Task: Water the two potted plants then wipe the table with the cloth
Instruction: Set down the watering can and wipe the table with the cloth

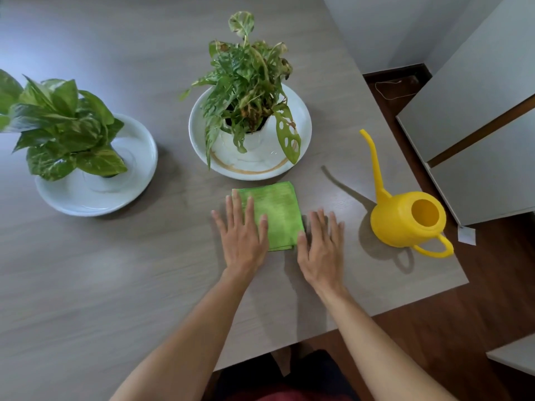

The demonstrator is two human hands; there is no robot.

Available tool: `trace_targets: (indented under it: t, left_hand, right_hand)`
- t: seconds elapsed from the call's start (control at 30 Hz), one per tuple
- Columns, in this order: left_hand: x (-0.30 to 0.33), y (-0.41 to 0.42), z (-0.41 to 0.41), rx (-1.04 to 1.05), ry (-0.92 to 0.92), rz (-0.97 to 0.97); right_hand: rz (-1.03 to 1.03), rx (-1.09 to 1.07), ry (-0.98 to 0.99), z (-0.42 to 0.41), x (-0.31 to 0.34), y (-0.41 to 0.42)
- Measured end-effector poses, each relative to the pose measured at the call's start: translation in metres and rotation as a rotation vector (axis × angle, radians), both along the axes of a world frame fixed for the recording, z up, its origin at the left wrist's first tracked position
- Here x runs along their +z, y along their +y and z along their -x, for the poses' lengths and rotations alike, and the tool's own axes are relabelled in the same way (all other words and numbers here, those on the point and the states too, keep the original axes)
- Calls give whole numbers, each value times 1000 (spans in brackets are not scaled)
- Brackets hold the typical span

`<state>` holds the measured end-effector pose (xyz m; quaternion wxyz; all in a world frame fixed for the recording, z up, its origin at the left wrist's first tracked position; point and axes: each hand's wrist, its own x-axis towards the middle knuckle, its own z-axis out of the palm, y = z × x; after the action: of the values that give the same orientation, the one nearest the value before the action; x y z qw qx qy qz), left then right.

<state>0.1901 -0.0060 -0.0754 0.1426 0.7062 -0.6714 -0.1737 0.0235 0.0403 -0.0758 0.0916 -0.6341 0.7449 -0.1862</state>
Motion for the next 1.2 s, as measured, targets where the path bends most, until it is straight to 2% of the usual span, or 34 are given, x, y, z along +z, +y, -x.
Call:
trace_targets:
  t: [0.07,0.17,0.33,0.5,0.67,0.8,0.93,1.2]
  left_hand:
    - [-5,-4,-30,67,-31,3]
    - [-10,-11,-59,150,-112,-97]
    - [-18,-12,-58,124,-240,-180]
    - [-20,-14,-60,131,-244,-185]
    - [-17,-13,-59,133,-244,-198]
    - [-15,-13,-59,134,-229,-212]
    - [-17,-13,-60,135,-226,-214]
    - [-19,-13,-59,141,-236,-196]
  right_hand:
    - [13,58,23,-27,6,-25]
    - [-88,155,50,-70,10,-54]
    - [-165,203,150,-95,-9,-61]
    - [-148,195,185,-77,-12,-63]
    - [-196,39,216,-21,-13,-78]
    - [-249,-82,264,21,-10,-112]
    - [-318,-161,214,42,-6,-158]
    - [-310,-105,212,45,-5,-186]
